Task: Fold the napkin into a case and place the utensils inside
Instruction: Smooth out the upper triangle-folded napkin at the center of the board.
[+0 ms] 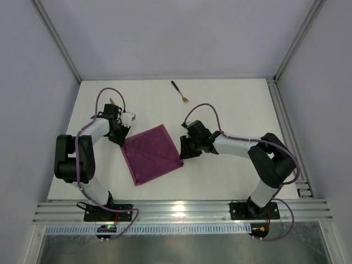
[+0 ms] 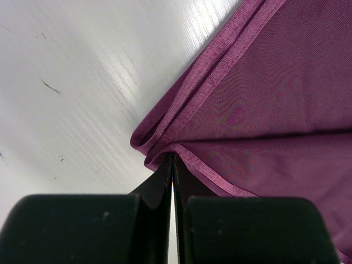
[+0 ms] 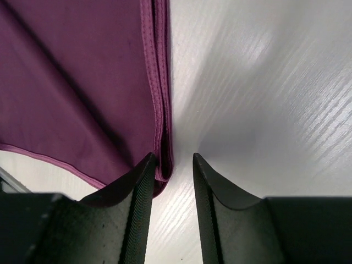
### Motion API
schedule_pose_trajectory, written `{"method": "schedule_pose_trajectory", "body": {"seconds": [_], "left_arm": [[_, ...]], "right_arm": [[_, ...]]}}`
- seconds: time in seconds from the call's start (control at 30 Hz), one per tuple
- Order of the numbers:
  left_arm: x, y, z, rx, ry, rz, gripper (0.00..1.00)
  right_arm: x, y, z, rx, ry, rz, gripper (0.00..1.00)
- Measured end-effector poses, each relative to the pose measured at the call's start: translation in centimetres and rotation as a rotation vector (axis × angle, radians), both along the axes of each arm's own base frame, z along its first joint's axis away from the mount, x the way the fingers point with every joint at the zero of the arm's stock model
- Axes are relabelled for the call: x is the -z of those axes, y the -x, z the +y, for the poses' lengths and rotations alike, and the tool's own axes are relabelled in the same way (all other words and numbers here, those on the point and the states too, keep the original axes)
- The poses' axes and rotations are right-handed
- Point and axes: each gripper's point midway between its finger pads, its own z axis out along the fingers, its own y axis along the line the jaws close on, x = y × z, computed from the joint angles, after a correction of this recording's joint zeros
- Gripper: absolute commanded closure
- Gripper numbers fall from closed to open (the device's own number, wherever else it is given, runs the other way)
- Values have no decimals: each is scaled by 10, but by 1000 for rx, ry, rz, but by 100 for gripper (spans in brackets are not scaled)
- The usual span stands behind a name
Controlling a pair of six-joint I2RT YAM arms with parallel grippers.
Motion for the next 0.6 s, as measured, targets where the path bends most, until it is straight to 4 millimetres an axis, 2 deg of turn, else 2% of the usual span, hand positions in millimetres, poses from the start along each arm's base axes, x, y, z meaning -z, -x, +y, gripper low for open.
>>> {"method": "schedule_pose_trajectory", "body": {"seconds": [0.1,0.33,0.6], "left_arm": [[0,-1,0,0,0,-4,100],[-1,-6,0,-2,2,-24,100],[-8,-11,-2,-8,15,-57,100]], "right_arm": [[10,4,0,2,4,27,79],[13,6,2,5,-22,35,96],[13,8,4,-5,-37,38,96]]}}
